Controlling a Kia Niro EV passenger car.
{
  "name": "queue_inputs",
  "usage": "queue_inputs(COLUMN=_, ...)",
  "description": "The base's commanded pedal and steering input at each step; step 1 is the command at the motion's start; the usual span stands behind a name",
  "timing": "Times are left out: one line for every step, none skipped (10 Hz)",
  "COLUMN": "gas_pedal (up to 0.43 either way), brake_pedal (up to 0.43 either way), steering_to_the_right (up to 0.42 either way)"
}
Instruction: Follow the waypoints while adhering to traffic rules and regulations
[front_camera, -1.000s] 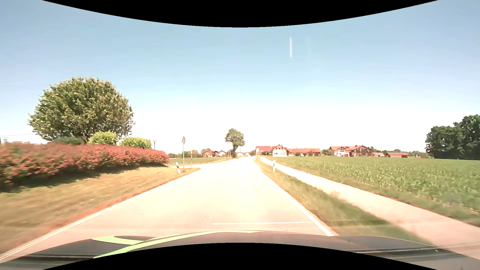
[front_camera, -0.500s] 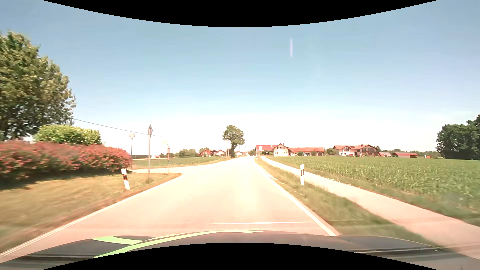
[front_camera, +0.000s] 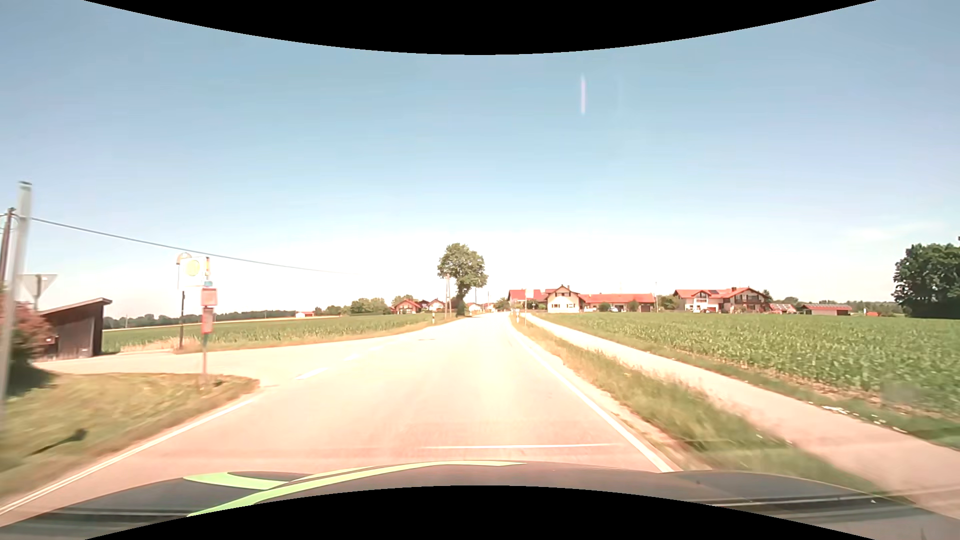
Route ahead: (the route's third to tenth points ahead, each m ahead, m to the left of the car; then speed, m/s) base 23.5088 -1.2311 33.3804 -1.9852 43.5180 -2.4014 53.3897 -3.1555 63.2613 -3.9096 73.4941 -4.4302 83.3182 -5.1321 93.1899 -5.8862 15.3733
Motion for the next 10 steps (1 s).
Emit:
queue_inputs(gas_pedal=0.000, brake_pedal=0.000, steering_to_the_right=0.007)
queue_inputs(gas_pedal=0.000, brake_pedal=0.000, steering_to_the_right=0.007)
queue_inputs(gas_pedal=0.000, brake_pedal=0.000, steering_to_the_right=0.008)
queue_inputs(gas_pedal=0.000, brake_pedal=0.000, steering_to_the_right=0.009)
queue_inputs(gas_pedal=0.000, brake_pedal=0.000, steering_to_the_right=0.010)
queue_inputs(gas_pedal=0.000, brake_pedal=0.000, steering_to_the_right=0.010)
queue_inputs(gas_pedal=0.000, brake_pedal=0.000, steering_to_the_right=0.010)
queue_inputs(gas_pedal=0.000, brake_pedal=0.000, steering_to_the_right=0.010)
queue_inputs(gas_pedal=0.000, brake_pedal=0.000, steering_to_the_right=0.010)
queue_inputs(gas_pedal=0.000, brake_pedal=0.000, steering_to_the_right=0.010)
